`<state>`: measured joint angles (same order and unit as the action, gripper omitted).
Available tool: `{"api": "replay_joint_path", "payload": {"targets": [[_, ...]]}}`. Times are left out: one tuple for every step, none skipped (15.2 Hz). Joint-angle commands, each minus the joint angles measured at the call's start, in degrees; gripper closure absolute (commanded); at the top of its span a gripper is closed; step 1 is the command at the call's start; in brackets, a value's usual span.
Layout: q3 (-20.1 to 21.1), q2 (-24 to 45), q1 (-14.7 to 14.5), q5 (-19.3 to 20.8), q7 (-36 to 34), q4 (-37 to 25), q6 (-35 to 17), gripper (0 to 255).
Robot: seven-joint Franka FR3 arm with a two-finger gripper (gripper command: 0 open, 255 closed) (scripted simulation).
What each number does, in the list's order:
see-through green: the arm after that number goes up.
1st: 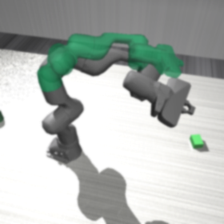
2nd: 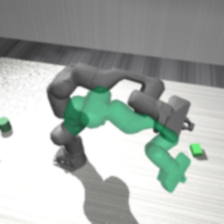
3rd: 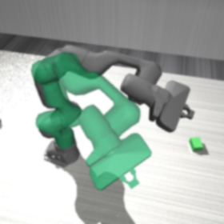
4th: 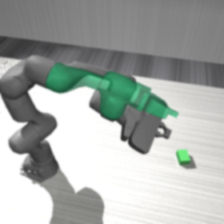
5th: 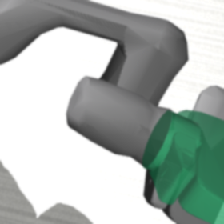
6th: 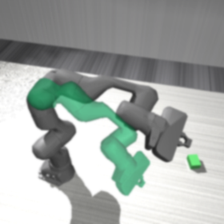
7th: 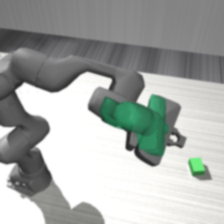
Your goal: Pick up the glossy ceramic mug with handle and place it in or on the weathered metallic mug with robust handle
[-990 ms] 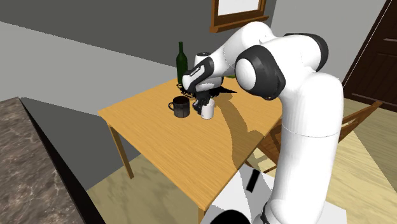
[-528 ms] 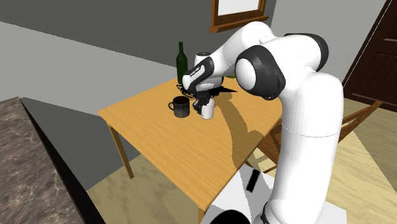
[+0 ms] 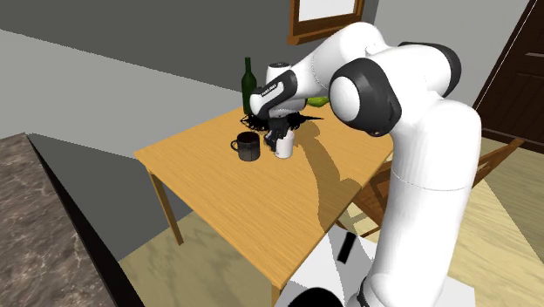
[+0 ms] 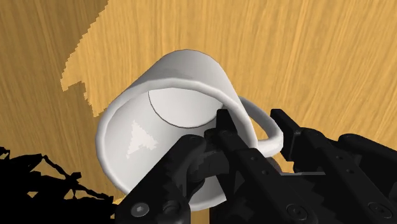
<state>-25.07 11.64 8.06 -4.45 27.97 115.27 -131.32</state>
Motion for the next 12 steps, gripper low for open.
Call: {"api": "replay_joint_path", "payload": {"targets": [[-0.1,-0.8,-0.1,0.5,-0.2,-0.9,1.5,255],[-0.2,-1.2,-0.2,0.7,-0.4,-1.2,2.2,255],[-0.3,-1.6,-0.2,0.9,-0.5,-1.6,2.9,255],[-0.3,-1.9,-0.3,1.1,-0.6,-2.0,3.6,255],[-0.3,-2.2,-0.3,1.3,-0.8,-2.4,4.3,255],[-0.4,-2.6,-0.3,1.5,-0.9,-2.8,5.0,255],[-0.4,-2.9,-0.4,1.7,-1.0,-3.2,5.7,255],[-0.5,-3.2,-0.4,1.9,-1.1,-3.6,6.4,255],[-0.5,-3.5,-0.5,2.1,-1.2,-4.1,7.1,255],[-0.5,-3.8,-0.5,2.2,-1.3,-4.5,7.8,255],[-0.5,-4.1,-0.5,2.4,-1.4,-5.0,8.5,255],[-0.5,-4.3,-0.6,2.5,-1.5,-5.5,9.2,255]]}}
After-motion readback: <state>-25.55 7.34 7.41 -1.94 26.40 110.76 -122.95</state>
